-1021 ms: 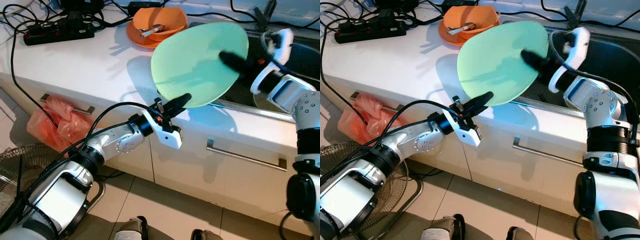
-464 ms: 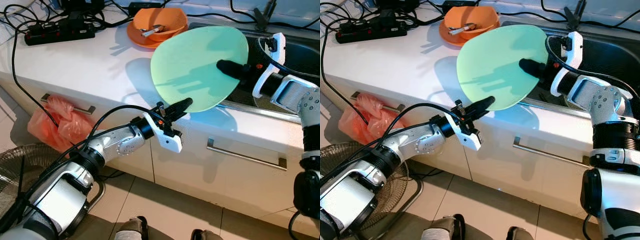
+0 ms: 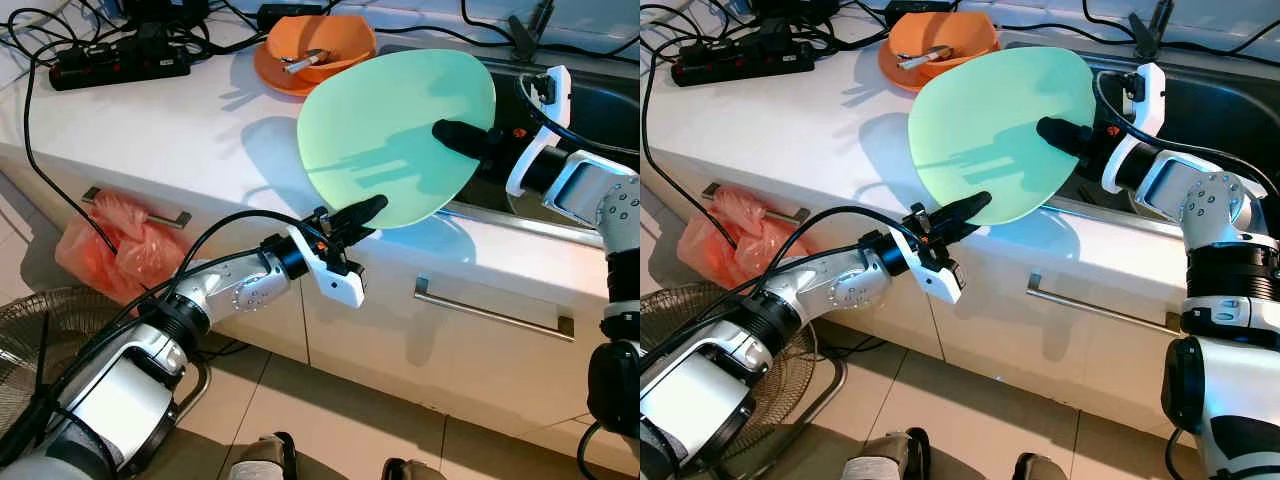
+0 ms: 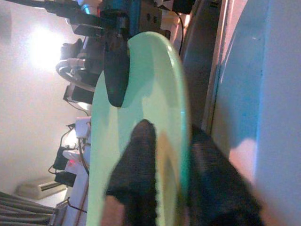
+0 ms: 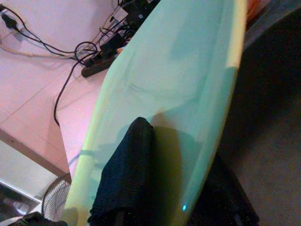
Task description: Kitchen organization
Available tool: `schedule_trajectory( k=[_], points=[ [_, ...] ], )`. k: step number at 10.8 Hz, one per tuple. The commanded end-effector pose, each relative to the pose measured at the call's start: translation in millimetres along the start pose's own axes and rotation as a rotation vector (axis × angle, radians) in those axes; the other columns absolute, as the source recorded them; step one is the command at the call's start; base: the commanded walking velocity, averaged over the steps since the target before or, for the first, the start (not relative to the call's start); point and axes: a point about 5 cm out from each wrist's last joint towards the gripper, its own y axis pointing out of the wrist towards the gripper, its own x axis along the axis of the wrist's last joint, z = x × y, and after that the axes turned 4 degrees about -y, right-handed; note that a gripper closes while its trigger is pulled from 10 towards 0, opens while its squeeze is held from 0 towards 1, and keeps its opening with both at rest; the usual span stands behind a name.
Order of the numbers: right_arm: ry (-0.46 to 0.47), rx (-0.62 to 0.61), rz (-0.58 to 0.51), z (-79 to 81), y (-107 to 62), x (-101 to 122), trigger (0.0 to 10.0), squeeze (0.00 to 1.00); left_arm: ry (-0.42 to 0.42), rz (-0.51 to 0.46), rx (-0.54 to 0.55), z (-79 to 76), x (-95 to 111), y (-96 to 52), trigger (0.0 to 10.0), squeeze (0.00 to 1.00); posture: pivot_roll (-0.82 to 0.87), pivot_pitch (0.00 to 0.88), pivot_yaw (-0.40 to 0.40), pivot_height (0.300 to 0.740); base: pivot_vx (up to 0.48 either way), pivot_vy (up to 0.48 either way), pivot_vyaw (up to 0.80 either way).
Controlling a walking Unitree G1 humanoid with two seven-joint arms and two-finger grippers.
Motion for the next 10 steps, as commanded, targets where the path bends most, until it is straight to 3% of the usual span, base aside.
schedule_trajectory(
  k=[1, 4, 8, 10],
  points=[
    [0.011, -0.054, 0.105, -7.7, 1.0, -22.7, 0.0, 0.0, 0.003, -0.066, 0.226, 39.1, 6.5, 16.7, 10.0, 1.0, 0.02, 0.133, 0.062, 0.74, 0.0, 0.0, 0.0],
    [0.025, -0.074, 0.088, -11.7, -2.0, -26.3, 0.0, 0.0, -0.038, -0.111, 0.234, 42.4, 11.7, 16.1, 10.0, 1.0, 0.02, 0.132, 0.063, 0.74, 0.0, 0.0, 0.0],
    [0.096, -0.142, -0.041, -13.0, 4.4, -31.7, 0.0, 0.0, -0.117, -0.185, 0.282, 56.0, 24.6, 22.4, 10.0, 1.0, 0.03, 0.135, 0.064, 0.74, 0.0, 0.0, 0.0],
    [0.115, -0.318, -0.221, -31.7, -2.0, -12.2, 0.0, 0.0, -0.183, -0.204, 0.347, 72.5, 29.5, 25.7, 10.0, 1.0, 0.03, 0.14, 0.066, 0.74, 0.0, 0.0, 0.0]
  ],
)
